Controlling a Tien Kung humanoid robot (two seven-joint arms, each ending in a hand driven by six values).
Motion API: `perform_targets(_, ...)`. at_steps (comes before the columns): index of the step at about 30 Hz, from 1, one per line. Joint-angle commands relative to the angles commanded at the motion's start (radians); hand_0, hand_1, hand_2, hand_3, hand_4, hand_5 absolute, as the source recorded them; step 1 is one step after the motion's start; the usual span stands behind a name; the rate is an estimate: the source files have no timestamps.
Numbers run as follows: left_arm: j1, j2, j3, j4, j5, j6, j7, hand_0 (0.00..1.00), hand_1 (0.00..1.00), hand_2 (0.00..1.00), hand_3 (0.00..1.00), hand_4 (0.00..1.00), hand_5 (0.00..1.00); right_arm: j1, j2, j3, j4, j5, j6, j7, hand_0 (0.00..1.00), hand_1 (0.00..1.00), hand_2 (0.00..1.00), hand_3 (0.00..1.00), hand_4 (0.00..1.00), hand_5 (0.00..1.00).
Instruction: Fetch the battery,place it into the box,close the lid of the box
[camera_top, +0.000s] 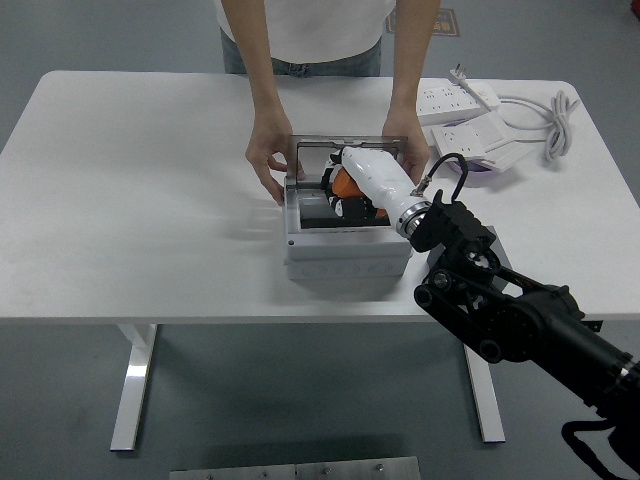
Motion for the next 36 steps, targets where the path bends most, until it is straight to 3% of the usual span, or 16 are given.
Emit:
perform_targets(12,-0.006,0.002,-0.004,-0.001,0.009,-0.004,0.002,0.632,0.698,0.573,0.541,0.5,0.002,0.018,0.017,-0.038,-0.024,0.015,-0.014,0.015,0.167,0.339,0.394,0.359,0.359,0.002)
perform_targets(36,-0.006,0.003,-0.003,-0.002,0.007,-0.008,0.004,0.632,0.698,0.573,0.541,0.5,0.002,0.015,0.008,-0.039,-0.055,0.103,0.0,0.077,0.19,0.341,0.389,0.354,0.36,0.002)
